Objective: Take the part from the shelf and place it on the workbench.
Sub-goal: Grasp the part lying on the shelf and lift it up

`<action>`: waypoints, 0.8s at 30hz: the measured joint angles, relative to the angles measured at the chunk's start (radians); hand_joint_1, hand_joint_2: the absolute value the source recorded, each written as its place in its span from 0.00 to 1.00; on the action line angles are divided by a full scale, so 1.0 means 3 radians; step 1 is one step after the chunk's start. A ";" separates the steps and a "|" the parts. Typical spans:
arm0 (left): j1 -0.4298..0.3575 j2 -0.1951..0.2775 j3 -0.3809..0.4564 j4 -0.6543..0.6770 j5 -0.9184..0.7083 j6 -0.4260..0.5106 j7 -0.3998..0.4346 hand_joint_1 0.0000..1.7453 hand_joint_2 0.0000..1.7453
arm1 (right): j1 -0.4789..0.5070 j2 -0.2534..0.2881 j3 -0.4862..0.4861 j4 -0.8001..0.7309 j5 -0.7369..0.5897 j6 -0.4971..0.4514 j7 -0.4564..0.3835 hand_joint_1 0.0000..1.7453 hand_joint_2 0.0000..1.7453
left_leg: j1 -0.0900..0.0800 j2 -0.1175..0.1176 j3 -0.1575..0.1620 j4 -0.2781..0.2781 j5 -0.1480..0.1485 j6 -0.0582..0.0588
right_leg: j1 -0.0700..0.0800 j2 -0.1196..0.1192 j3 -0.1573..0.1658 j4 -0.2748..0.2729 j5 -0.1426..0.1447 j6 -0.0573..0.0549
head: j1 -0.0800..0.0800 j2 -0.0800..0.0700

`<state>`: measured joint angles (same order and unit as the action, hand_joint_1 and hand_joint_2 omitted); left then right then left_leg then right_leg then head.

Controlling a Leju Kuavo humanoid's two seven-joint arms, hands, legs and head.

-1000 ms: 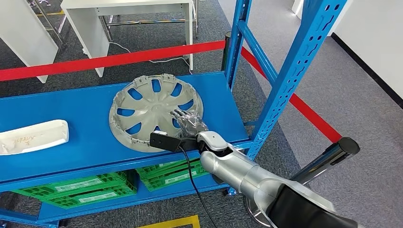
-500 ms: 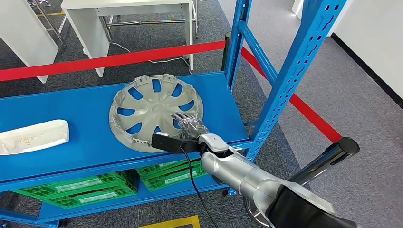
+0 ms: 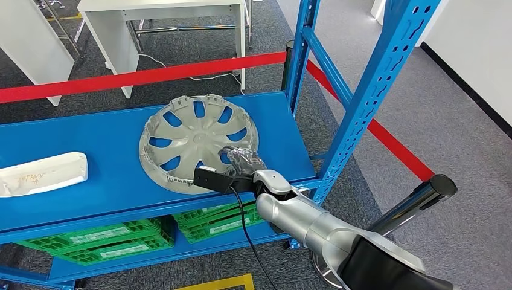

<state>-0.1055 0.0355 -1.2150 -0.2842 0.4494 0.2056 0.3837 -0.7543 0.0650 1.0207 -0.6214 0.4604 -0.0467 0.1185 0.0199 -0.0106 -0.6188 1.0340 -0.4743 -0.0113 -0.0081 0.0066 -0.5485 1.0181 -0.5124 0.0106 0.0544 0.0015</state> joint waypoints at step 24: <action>0.0002 -0.0016 0.0000 -0.0023 0.0064 0.0041 -0.0055 0.00 0.00 | -0.0013 -0.0059 0.0010 -0.0004 0.0023 -0.0023 0.0113 1.00 1.00 | 0.0000 0.0000 0.0004 0.0000 0.0000 0.0000 | 0.0000 0.0000 0.0004 0.0000 0.0000 0.0000 | 0.0000 0.0000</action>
<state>-0.1049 0.0306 -1.2150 -0.2912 0.4685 0.2179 0.3671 -0.7583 0.0473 1.0236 -0.6227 0.4674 -0.0537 0.1524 0.0199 -0.0106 -0.6176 1.0341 -0.4743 -0.0112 -0.0082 0.0065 -0.5473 1.0180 -0.5124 0.0106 0.0544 0.0015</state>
